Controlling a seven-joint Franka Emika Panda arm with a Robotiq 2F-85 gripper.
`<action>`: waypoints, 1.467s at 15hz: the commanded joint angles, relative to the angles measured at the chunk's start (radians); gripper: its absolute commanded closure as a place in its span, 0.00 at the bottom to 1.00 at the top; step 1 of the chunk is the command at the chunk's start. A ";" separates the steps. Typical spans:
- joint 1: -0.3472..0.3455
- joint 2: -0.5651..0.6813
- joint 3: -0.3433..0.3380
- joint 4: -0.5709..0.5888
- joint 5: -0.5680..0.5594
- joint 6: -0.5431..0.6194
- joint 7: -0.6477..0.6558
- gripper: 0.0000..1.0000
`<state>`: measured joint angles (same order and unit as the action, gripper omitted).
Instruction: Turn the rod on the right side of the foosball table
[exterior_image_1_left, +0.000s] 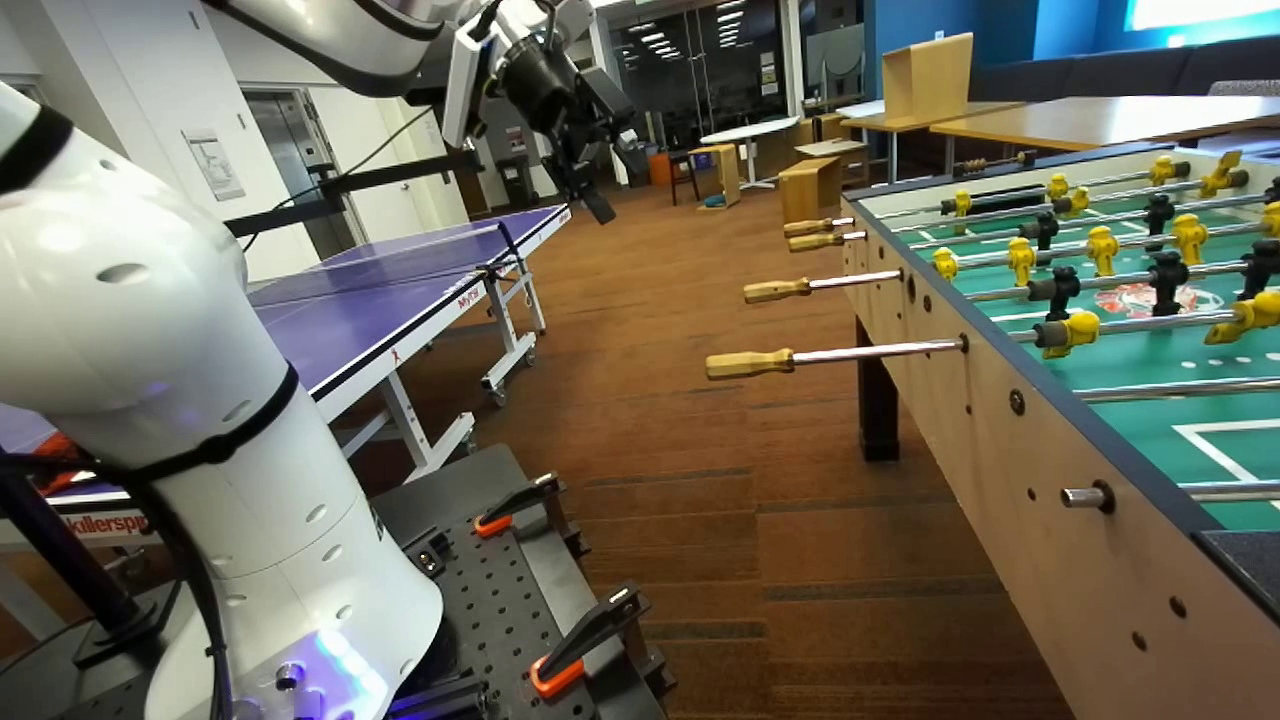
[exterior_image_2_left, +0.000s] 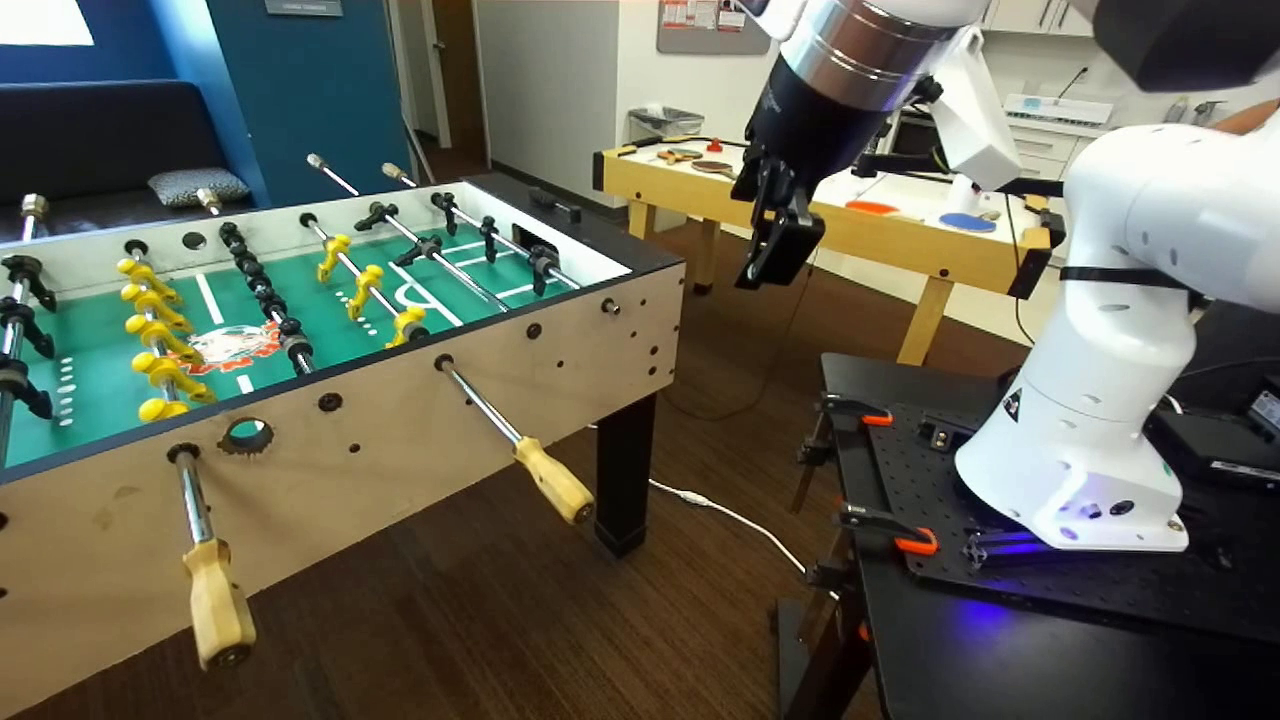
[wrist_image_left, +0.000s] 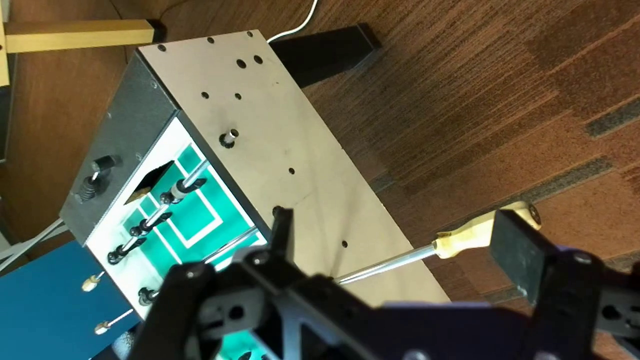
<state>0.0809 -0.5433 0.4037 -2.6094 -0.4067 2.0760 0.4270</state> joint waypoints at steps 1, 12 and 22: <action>0.019 0.035 0.022 0.004 -0.040 0.020 0.049 0.00; 0.034 0.447 0.342 0.115 -0.550 -0.056 0.682 0.00; 0.327 0.937 0.155 0.307 -0.828 -0.338 0.819 0.00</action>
<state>0.3260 0.2564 0.6223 -2.3874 -1.2118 1.8072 1.2081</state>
